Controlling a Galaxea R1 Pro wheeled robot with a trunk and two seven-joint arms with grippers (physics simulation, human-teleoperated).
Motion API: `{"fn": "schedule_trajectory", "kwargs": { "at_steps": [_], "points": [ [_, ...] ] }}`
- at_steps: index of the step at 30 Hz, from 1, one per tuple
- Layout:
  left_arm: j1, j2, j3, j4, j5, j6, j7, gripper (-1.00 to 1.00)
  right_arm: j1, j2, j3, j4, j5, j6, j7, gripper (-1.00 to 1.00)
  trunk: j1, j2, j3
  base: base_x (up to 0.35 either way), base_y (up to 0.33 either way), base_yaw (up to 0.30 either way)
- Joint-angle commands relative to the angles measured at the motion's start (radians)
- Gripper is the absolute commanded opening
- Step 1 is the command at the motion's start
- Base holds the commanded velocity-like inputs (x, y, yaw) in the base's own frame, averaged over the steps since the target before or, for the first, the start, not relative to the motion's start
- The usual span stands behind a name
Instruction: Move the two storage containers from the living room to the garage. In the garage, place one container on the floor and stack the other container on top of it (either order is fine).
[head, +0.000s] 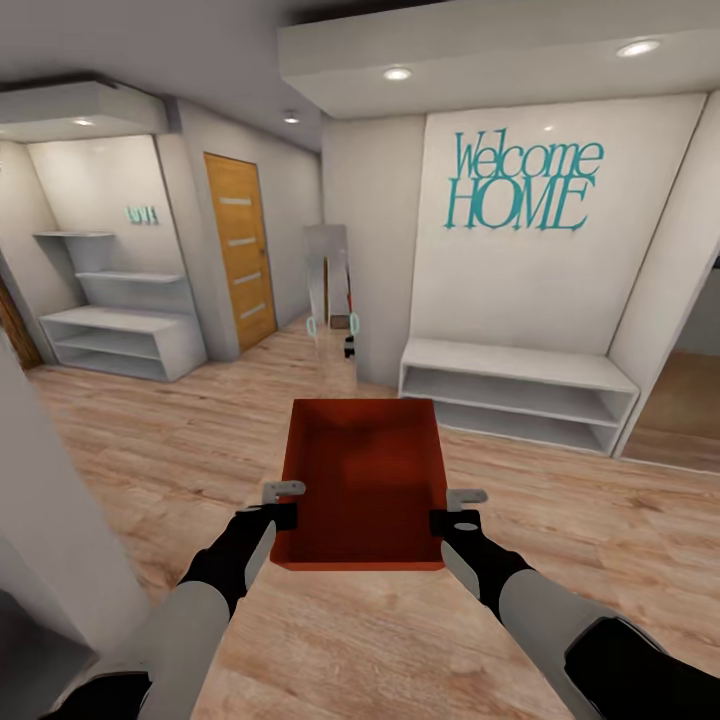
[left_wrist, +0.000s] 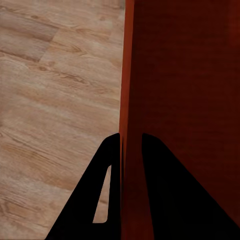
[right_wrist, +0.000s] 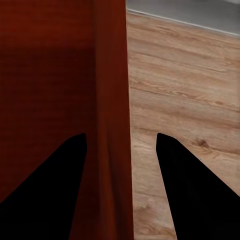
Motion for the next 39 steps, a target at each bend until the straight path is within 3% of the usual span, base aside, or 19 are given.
{"fn": "schedule_trajectory", "kwargs": {
  "at_steps": [1,15,39],
  "points": [
    [-0.001,-0.002,0.011,-0.003,0.017,0.004,0.0,-1.0,0.0,0.0,0.011,0.001,-0.002,0.006,-0.015,-1.0,0.001,-0.002,-0.002,0.322,0.0,0.067],
    [-0.001,-0.002,0.011,-0.003,0.017,0.004,0.0,-1.0,0.0,0.0,0.01,0.001,-0.002,0.006,-0.015,-1.0,0.001,-0.002,-0.002,0.322,0.0,0.225],
    [-0.001,-0.002,0.011,-0.003,0.017,0.004,0.0,-1.0,0.0,0.0,0.01,0.001,-0.002,0.006,-0.015,-1.0,0.001,-0.002,-0.002,0.322,0.0,0.008]
  ]
}}
